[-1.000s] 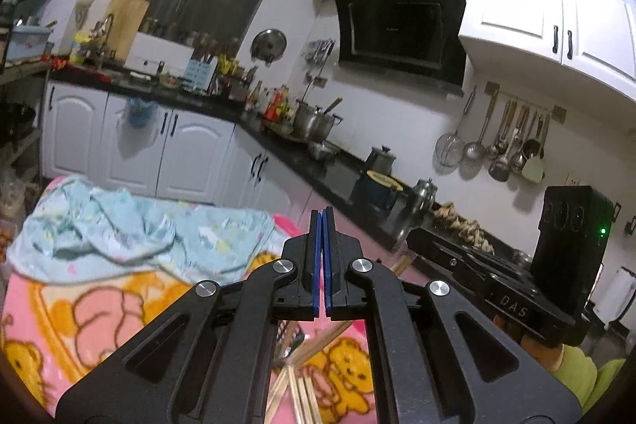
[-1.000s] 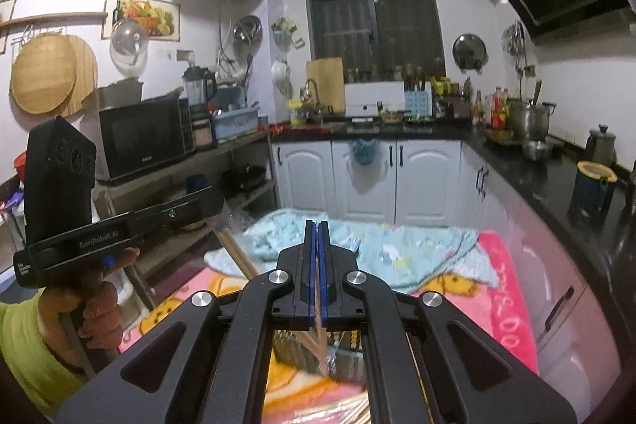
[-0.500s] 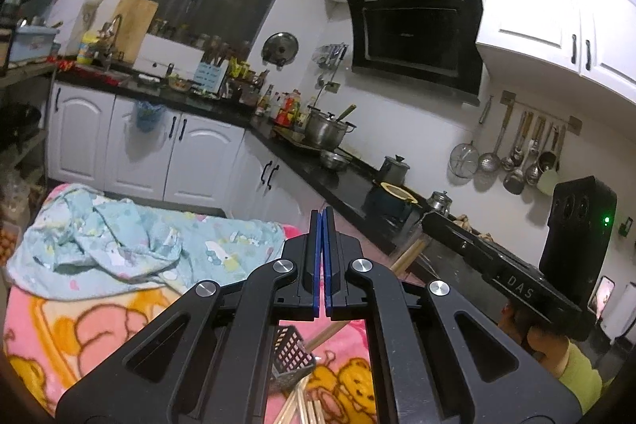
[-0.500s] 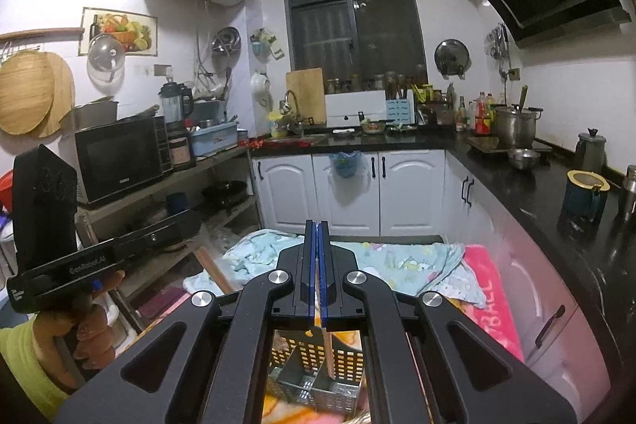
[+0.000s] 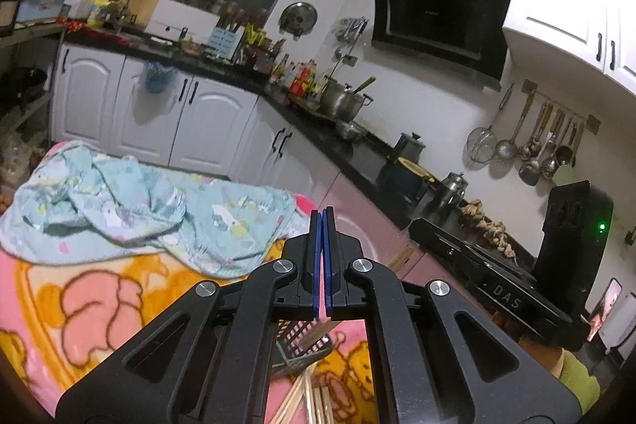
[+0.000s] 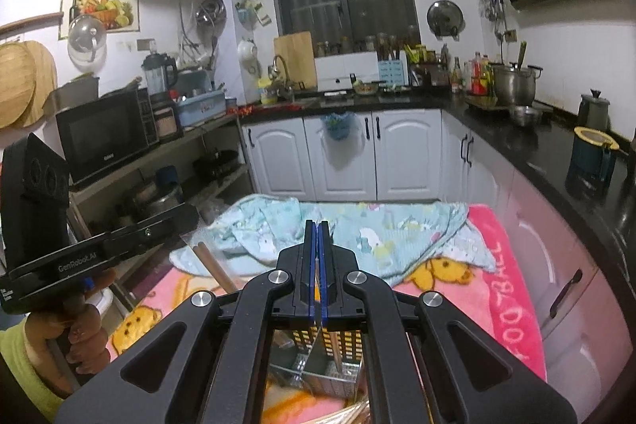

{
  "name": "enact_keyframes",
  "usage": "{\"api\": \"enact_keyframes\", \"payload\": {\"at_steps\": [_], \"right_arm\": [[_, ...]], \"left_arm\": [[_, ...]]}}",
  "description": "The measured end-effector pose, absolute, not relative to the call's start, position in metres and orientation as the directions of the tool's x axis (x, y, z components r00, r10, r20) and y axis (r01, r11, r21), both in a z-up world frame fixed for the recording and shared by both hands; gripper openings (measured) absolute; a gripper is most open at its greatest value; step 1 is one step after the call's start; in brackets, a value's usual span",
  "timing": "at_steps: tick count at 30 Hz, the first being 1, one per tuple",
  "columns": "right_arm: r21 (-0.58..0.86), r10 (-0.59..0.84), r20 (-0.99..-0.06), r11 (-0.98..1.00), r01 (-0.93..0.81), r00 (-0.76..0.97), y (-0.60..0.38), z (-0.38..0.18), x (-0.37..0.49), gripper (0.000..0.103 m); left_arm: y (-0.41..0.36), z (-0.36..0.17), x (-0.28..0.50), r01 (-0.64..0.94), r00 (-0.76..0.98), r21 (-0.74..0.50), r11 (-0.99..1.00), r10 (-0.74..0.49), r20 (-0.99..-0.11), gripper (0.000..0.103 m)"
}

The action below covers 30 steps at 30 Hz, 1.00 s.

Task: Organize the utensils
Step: 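Lift the right tool's chopstick into the green caddy and open while the left tool does likewise, then withdraw both open tools from the caddy back toward the chopsticks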

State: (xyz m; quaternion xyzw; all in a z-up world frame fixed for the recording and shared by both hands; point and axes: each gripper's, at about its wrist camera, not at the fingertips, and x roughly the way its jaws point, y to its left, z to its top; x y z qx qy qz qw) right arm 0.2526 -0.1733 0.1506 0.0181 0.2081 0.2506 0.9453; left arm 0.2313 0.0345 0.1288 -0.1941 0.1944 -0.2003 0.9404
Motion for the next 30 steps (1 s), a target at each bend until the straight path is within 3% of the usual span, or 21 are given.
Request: {"api": "enact_keyframes", "payload": {"at_steps": [2,3,4,5,6,9,11,15,30], "right_arm": [[0.141,0.477,-0.403,0.876,-0.462,0.781,-0.172,0.142,0.255,0.004],[0.139,0.47,-0.413,0.879,-0.456,0.78,-0.171,0.138,0.256,0.013],[0.137,0.462,-0.419,0.883,-0.449,0.782,-0.172,0.136,0.257,0.034],[0.137,0.455,-0.422,0.887,-0.441,0.784,-0.173,0.133,0.257,0.044],[0.139,0.451,-0.419,0.889,-0.436,0.788,-0.173,0.131,0.256,0.048],[0.129,0.439,-0.423,0.895,-0.427,0.793,-0.177,0.124,0.254,0.05],[0.134,0.433,-0.423,0.899,-0.418,0.796,-0.181,0.121,0.252,0.054],[0.116,0.411,-0.416,0.909,-0.401,0.811,-0.187,0.116,0.242,0.058],[0.054,0.383,-0.407,0.916,-0.397,0.829,-0.203,0.103,0.198,0.065]], "left_arm": [[0.035,0.122,0.233,0.283,0.847,-0.438,0.854,-0.436,-0.304,0.002],[0.036,0.119,0.232,0.275,0.849,-0.433,0.858,-0.428,-0.31,0.014],[0.037,0.116,0.232,0.263,0.853,-0.424,0.867,-0.414,-0.317,0.022],[0.038,0.115,0.231,0.254,0.857,-0.419,0.872,-0.404,-0.321,0.039],[0.041,0.113,0.229,0.246,0.861,-0.416,0.875,-0.395,-0.321,0.043],[0.043,0.11,0.224,0.224,0.873,-0.391,0.893,-0.362,-0.326,0.052],[0.047,0.108,0.22,0.197,0.88,-0.377,0.905,-0.333,-0.339,0.072],[0.055,0.106,0.209,0.155,0.897,-0.343,0.926,-0.278,-0.344,0.092],[0.074,0.092,0.169,0.073,0.912,-0.32,0.945,-0.193,-0.362,0.092]]}}
